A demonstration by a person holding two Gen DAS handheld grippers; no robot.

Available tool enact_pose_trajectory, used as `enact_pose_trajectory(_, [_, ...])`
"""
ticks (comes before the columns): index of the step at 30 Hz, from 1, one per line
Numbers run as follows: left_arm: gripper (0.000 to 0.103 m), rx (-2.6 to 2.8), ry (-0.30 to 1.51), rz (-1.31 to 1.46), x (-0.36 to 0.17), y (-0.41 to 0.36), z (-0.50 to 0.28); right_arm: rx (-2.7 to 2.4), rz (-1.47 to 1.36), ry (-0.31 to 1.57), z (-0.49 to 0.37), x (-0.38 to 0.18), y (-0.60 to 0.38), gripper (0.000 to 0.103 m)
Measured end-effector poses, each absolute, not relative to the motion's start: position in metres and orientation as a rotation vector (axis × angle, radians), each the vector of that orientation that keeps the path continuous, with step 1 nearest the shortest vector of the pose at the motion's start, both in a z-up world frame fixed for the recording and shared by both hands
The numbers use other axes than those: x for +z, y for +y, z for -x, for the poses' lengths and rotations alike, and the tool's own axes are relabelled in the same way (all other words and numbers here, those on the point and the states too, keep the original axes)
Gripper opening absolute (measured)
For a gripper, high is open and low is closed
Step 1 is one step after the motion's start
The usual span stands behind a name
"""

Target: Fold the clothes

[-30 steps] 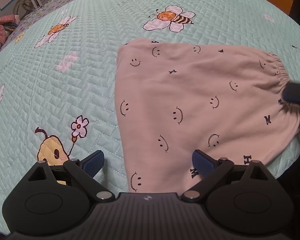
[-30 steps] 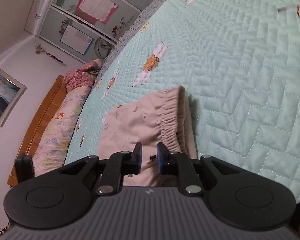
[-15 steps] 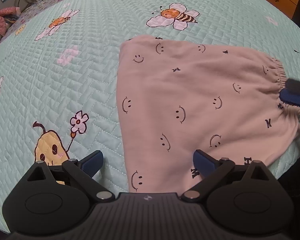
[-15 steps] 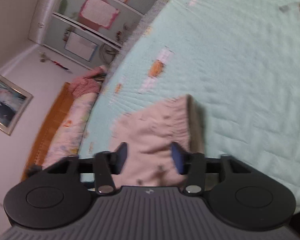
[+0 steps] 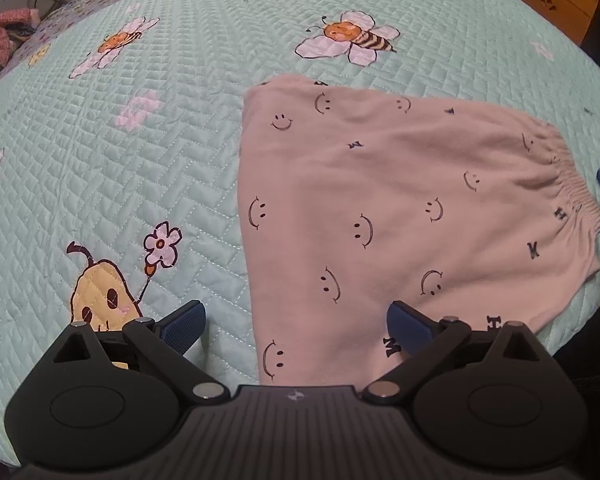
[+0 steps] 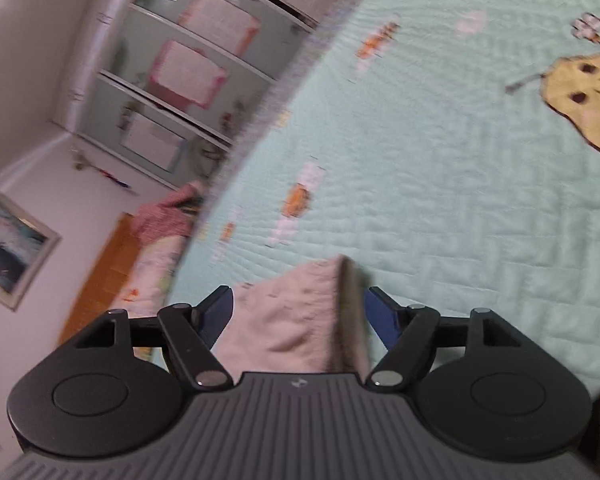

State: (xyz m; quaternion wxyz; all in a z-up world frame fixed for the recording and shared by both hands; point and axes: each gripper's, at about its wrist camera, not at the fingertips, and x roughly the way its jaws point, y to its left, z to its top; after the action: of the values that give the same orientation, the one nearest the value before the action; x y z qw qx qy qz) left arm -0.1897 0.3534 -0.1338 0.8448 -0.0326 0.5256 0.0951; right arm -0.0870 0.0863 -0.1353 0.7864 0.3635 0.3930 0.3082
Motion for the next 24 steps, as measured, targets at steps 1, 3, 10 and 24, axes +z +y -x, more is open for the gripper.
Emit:
enact_pose_trajectory(1, [0.097, 0.193, 1.099, 0.11, -0.13, 0.357, 0.191, 0.649, -0.785, 0.864, 0.086, -0.138, 0.085, 0.074])
enact_pose_trajectory(3, [0.096, 0.163, 1.052, 0.222, -0.119, 0.369, 0.196, 0.626, -0.799, 0.893, 0.087, -0.143, 0.083, 0.074])
enact_pose_trajectory(10, [0.096, 0.176, 0.916, 0.381, -0.09, 0.411, 0.206, 0.613, -0.83, 0.929, 0.084, -0.147, 0.078, 0.075])
enact_pose_trajectory(24, [0.096, 0.189, 1.032, 0.557, -0.138, 0.447, 0.197, 0.696, -0.781, 1.065, 0.085, -0.16, 0.103, 0.076])
